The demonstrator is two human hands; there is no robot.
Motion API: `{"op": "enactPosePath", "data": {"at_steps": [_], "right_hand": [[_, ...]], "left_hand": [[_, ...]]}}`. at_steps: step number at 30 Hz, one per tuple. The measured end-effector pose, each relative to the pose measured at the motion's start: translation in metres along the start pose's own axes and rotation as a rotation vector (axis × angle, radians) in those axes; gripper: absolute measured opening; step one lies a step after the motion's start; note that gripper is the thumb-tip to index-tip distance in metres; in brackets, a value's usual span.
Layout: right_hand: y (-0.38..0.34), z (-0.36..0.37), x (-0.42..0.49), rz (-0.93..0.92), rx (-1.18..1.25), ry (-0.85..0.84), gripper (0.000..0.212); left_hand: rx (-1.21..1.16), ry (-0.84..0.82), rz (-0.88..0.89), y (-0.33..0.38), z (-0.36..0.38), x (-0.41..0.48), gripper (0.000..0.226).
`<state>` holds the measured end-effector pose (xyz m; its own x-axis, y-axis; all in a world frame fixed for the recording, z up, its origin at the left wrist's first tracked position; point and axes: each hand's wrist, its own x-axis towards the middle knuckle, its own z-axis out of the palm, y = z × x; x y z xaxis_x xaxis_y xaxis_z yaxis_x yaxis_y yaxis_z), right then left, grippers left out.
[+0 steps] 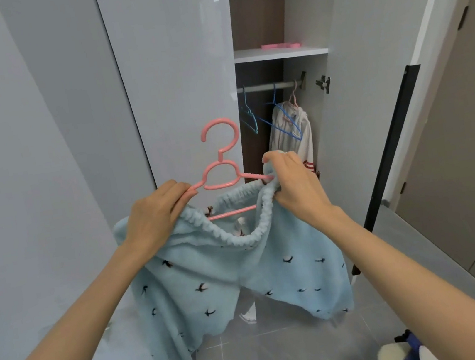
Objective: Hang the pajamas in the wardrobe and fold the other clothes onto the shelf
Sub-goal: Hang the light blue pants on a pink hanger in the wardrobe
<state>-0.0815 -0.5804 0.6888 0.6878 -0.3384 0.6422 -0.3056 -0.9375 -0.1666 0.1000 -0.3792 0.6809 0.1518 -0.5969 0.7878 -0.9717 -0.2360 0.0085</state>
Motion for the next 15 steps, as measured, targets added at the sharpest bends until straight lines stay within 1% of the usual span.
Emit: {"op": "enactPosePath", "data": {"at_steps": [2,5,7,8,9,11,12,13,14,15], "right_hand": [[-0.001,-0.001,-0.002,0.039,0.058,0.022,0.049],[-0.004,-0.003,-0.008,0.082,0.173,0.082,0.058],[-0.003,-0.006,-0.007,0.164,0.307,0.012,0.065],[-0.003,-0.008,-0.006,0.201,0.354,-0.051,0.064],[-0.004,-0.008,-0.005,0.207,0.355,-0.117,0.056],[-0.009,-0.01,-0.003,0.129,0.221,-0.24,0.024],[-0.013,-0.011,-0.003,0.085,0.164,-0.285,0.026],[-0.017,-0.01,-0.003,0.048,0.154,-0.303,0.034],[-0.021,-0.01,-0.004,0.033,0.17,-0.298,0.036],[-0.022,-0.009,-0.005,0.022,0.186,-0.267,0.035]], "left_hand": [[0.002,0.005,-0.018,0.001,0.001,0.001,0.04],[-0.02,0.011,-0.044,0.0,0.0,0.001,0.035],[-0.031,0.018,-0.043,0.001,-0.001,0.001,0.033],[-0.035,0.024,-0.04,0.003,-0.001,0.002,0.033],[-0.039,0.026,-0.035,0.005,-0.001,0.003,0.035],[-0.034,0.024,-0.013,0.008,-0.001,0.004,0.042],[-0.025,0.021,0.0,0.007,-0.001,0.005,0.046],[-0.016,0.015,0.007,0.006,-0.002,0.005,0.049],[-0.016,0.009,0.005,0.004,-0.002,0.006,0.05],[-0.028,0.004,0.001,0.002,-0.003,0.006,0.051]]}}
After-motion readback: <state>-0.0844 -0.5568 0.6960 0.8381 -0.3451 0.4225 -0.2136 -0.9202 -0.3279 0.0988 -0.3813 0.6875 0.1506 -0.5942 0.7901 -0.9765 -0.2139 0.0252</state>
